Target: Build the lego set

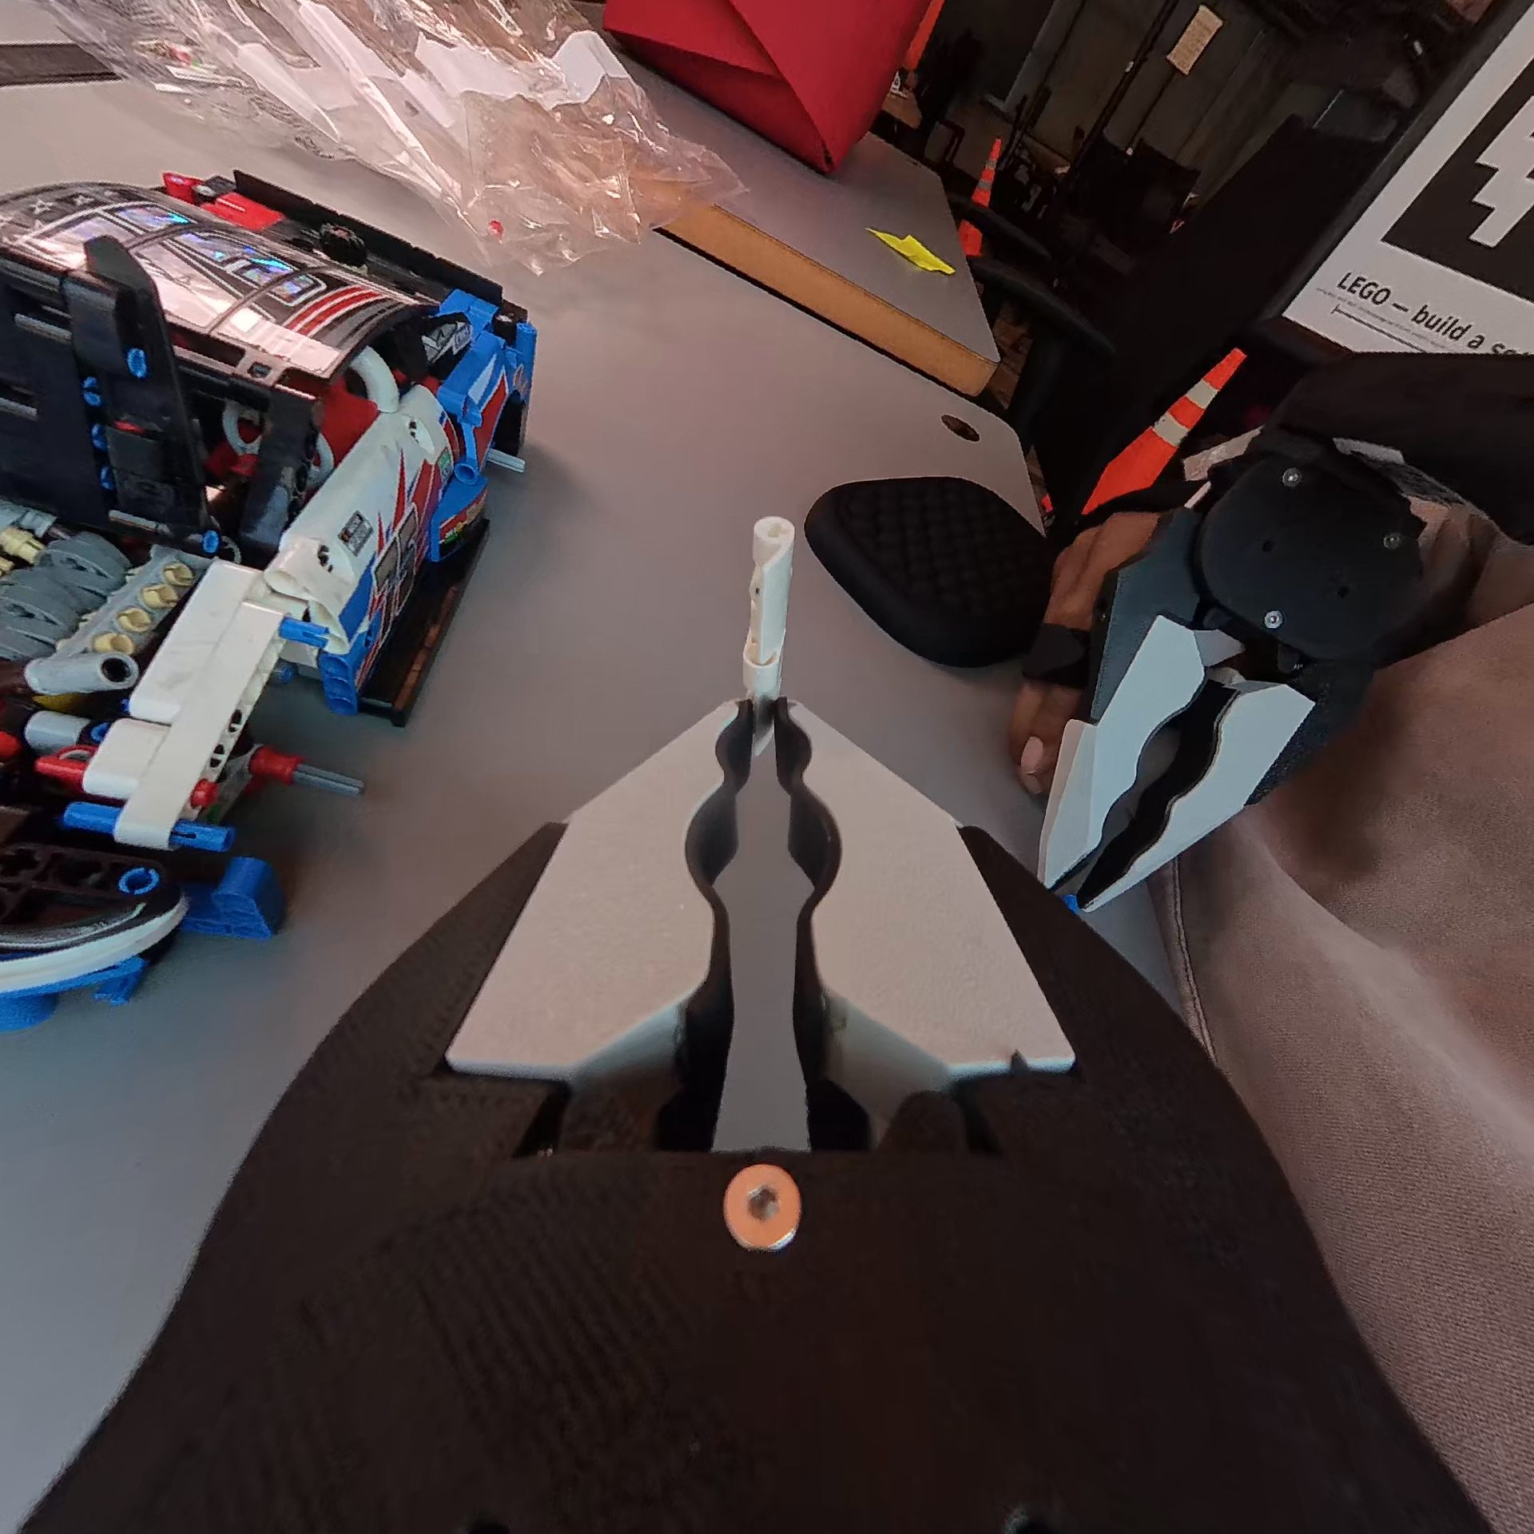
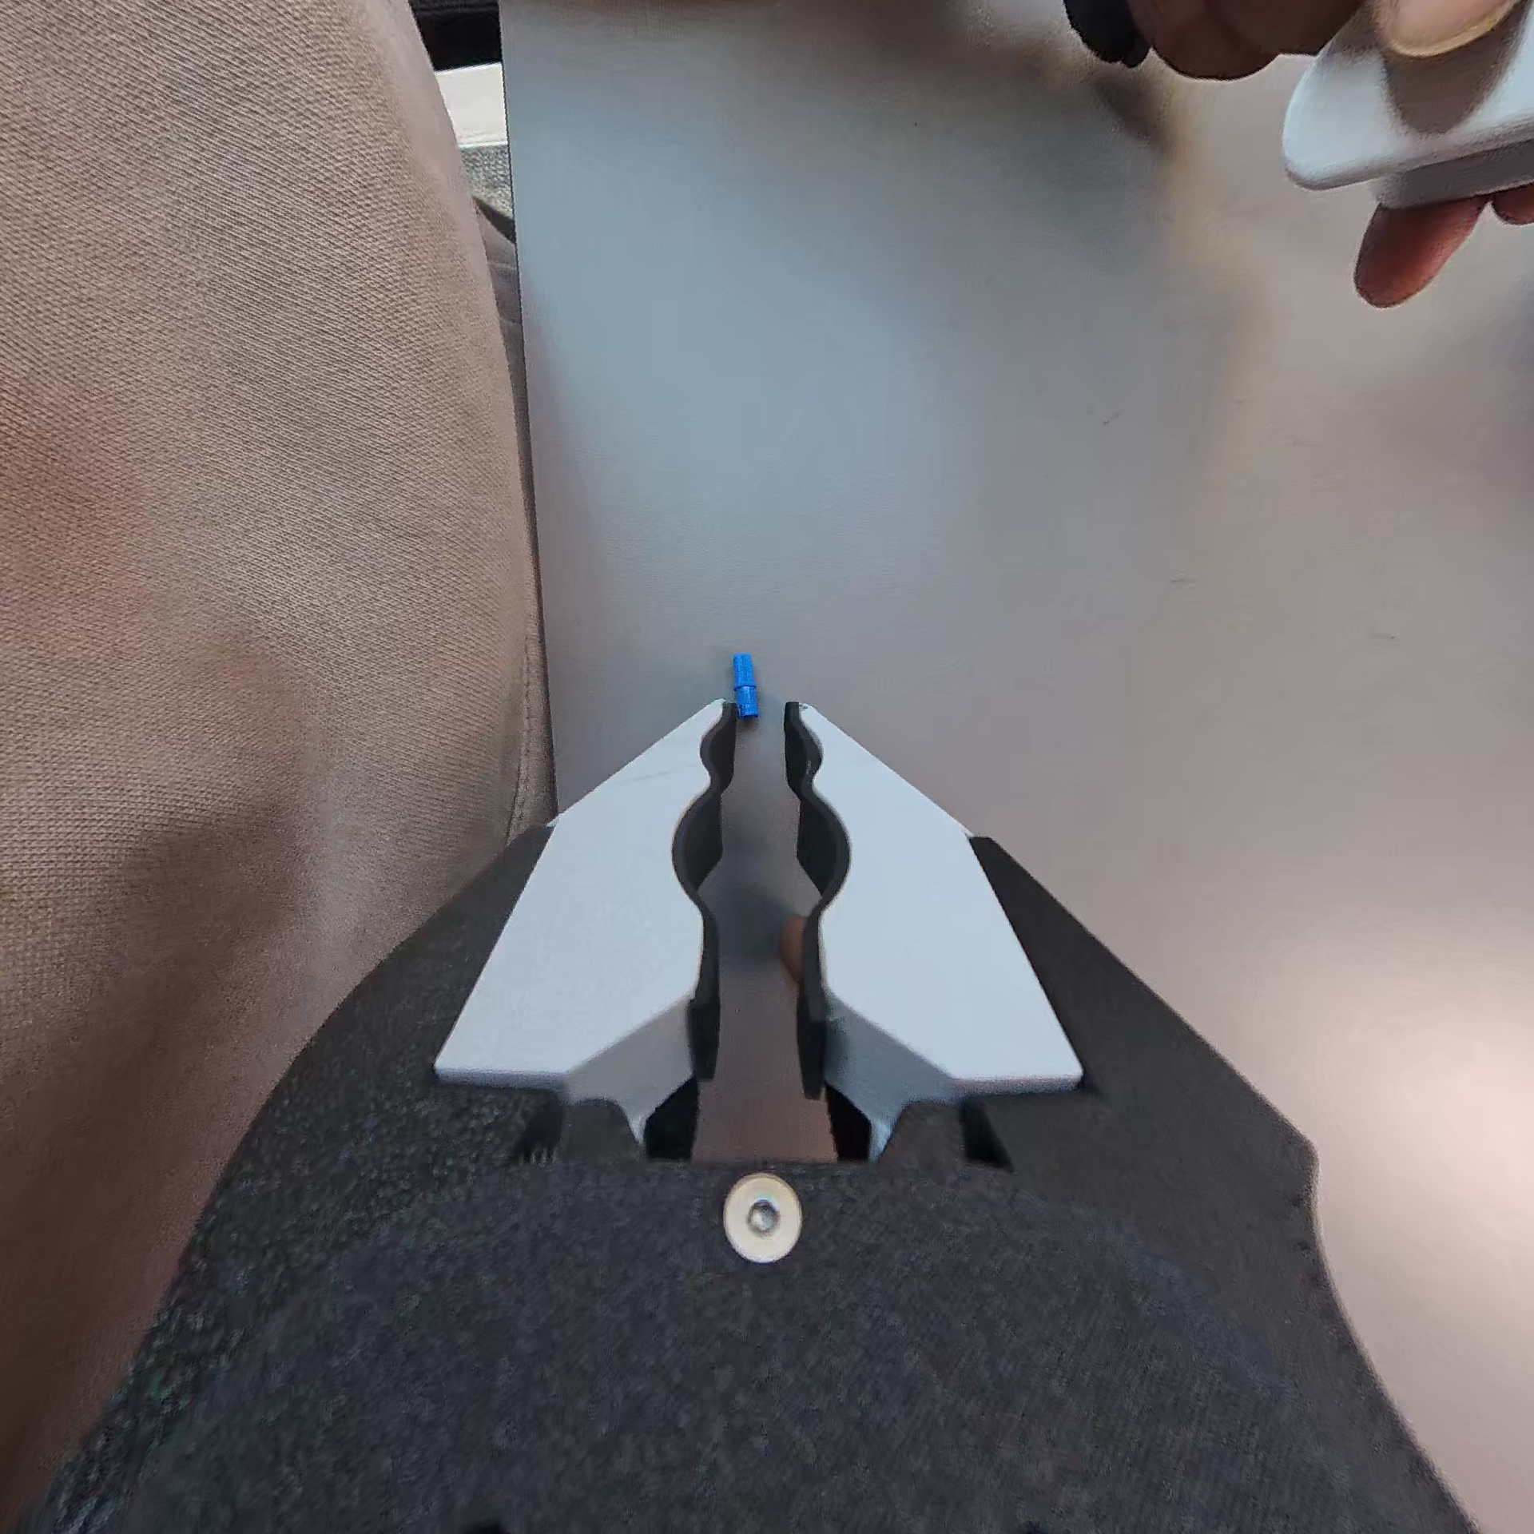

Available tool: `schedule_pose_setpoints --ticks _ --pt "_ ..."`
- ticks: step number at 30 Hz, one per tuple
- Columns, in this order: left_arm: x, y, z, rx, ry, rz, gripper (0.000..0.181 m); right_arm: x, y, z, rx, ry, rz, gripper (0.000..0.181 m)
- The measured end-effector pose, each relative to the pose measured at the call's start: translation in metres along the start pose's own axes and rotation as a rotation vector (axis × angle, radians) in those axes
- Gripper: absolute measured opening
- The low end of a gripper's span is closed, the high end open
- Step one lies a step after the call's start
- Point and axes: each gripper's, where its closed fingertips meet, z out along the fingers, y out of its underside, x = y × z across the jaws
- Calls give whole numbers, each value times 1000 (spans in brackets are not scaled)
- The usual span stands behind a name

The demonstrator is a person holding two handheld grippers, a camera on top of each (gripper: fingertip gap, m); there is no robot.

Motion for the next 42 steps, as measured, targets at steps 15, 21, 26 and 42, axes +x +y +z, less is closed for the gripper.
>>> schedule_pose_setpoints --ticks 15,21,26,42 --pt "4 4 1 -29 35 -47 3 4 -5 3 21 -11 -81 3" --pt "25 -8 -8 49 263 -206 2 94 -35 -43 231 134 -19 2" --pt "31 -19 -17 116 348 -218 2 129 -63 -52 301 74 -64 3" --pt "-7 -7 -8 90 282 -485 1 156 -67 -28 351 -6 -191 3"
